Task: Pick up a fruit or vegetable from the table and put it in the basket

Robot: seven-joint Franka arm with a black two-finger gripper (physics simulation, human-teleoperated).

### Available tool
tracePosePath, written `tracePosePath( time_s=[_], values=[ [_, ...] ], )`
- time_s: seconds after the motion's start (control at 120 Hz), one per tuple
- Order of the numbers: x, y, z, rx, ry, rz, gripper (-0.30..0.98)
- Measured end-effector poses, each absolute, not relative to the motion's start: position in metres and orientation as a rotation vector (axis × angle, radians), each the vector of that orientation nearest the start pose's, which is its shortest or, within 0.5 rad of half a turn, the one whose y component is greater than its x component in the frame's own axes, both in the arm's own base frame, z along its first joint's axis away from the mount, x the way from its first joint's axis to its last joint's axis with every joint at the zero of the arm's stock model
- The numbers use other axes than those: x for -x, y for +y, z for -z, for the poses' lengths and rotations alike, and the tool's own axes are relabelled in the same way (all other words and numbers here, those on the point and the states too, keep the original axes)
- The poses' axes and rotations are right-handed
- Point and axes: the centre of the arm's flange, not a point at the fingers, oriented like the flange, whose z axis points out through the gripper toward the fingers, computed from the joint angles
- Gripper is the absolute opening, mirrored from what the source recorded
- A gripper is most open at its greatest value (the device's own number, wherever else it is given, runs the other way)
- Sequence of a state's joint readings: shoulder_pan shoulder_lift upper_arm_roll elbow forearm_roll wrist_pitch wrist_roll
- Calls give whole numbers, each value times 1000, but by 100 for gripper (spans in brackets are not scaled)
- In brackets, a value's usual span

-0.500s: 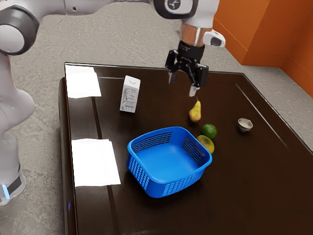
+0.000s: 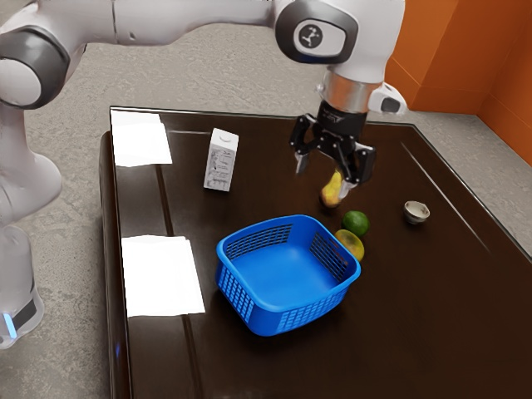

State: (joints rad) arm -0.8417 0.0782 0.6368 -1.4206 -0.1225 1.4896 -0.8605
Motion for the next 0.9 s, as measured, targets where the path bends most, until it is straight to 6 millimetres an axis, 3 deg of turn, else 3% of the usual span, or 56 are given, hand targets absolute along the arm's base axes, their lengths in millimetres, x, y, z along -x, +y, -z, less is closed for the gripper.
tracePosePath(
  time_s=[0.1,0.167,0.25,0.542,0.65,0.733,0.8,0.9],
  values=[
    [-577,-89,-626,2911,-1235,-81,69],
    [-601,-105,-613,2874,-1244,-55,69],
    [-613,-117,-604,2864,-1254,-53,69],
    [-635,-92,-571,2785,-1402,-119,69],
    [-645,-74,-563,2765,-1465,-126,69],
    [-667,-66,-551,2744,-1499,-101,69],
    [-683,-37,-538,2728,-1566,-116,69],
    [-690,-6,-529,2695,-1640,-121,69]
  ],
)
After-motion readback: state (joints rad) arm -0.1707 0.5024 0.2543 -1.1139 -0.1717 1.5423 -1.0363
